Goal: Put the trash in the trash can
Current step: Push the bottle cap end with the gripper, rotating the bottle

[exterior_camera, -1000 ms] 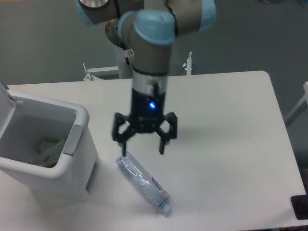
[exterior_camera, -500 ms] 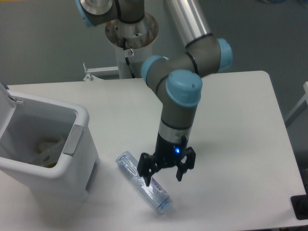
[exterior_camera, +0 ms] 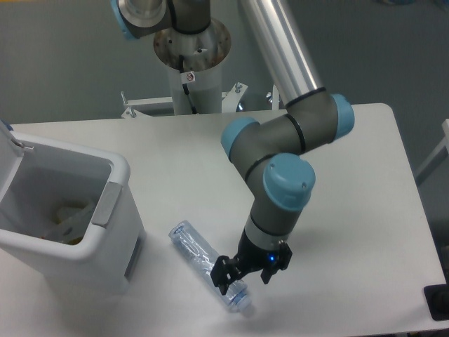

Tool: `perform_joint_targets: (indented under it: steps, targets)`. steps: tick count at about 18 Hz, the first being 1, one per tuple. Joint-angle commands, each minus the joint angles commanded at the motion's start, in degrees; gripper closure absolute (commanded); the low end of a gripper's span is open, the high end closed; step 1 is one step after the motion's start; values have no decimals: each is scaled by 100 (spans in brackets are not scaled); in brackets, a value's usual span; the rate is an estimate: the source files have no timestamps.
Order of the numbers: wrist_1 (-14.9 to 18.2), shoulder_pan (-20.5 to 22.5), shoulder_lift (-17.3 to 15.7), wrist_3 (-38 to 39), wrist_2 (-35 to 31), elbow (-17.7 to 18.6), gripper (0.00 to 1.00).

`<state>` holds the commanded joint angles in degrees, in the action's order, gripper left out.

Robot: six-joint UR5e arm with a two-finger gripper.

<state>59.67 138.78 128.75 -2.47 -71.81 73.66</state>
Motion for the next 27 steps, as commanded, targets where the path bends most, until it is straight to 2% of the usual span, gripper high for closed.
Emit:
perform_joint_targets:
  steps: [6,10,16,21,27]
  targets:
    - [518,0,492,220,-184,-414,1]
    - [581,-9,818,387,-545,-633,1]
    - [581,-9,880,405,-554,-651,4]
    - [669,-70,862,405,-554,-599,20]
    - [818,-123,836,405,-562,-572,45]
